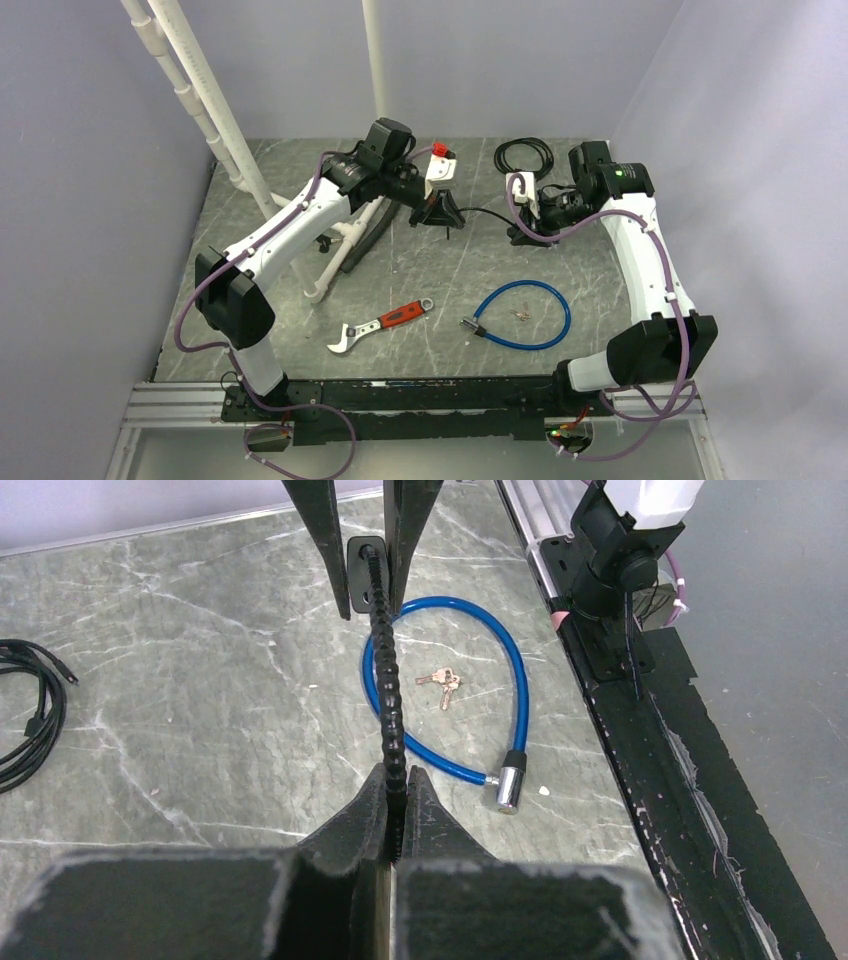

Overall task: Lock with the key
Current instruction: Pick up the lock from the center of the board.

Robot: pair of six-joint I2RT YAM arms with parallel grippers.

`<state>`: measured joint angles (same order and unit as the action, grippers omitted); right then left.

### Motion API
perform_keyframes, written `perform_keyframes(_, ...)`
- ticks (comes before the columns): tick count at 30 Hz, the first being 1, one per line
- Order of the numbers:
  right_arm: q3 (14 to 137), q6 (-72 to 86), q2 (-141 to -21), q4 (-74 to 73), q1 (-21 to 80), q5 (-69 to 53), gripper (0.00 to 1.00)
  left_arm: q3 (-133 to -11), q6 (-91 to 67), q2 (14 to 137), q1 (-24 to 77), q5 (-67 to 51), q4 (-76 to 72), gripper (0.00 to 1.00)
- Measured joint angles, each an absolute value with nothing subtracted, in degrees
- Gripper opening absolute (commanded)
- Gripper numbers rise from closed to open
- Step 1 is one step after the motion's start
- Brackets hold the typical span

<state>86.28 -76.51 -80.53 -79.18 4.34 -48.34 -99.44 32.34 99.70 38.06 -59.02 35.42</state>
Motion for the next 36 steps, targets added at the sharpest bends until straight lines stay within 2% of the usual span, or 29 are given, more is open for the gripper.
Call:
perform_keyframes(1,86.3,-76.5,-80.5,-79.3,4.3,-48.3,0.26,-99.3,32.3,99.7,38.1,-59.1,35.3,0.00)
perform_keyframes(6,86.1,-76.8,-80.5,-79.4,4.3,-48.0,0.00,-97.7,32.0,99.3,38.0,-59.1,34.4,0.01)
perform_keyframes(10,85.1,-75.4,-80.0,-78.4,4.3,-48.1,0.00,-96.3,30.8,99.1,37.8,-59.0,33.4,0.30)
perform_keyframes(12,84.3,-73.7,-79.3,-76.9,4.3,-48.4,0.00,-95.7,29.9,98.9,37.4,-59.0,32.6,0.40)
perform_keyframes(20,81.6,-68.2,-76.3,-71.7,4.3,-51.2,0.00,-93.6,26.9,96.5,34.1,-55.5,31.2,0.54)
perform_keyframes(27,81.6,-67.9,-76.3,-71.7,4.3,-51.1,0.00,-94.5,30.5,93.9,33.7,-48.8,35.1,0.58)
perform_keyframes(36,81.6,-67.2,-76.3,-71.7,4.3,-50.7,0.00,-95.5,37.9,92.7,33.7,-44.7,42.9,0.51)
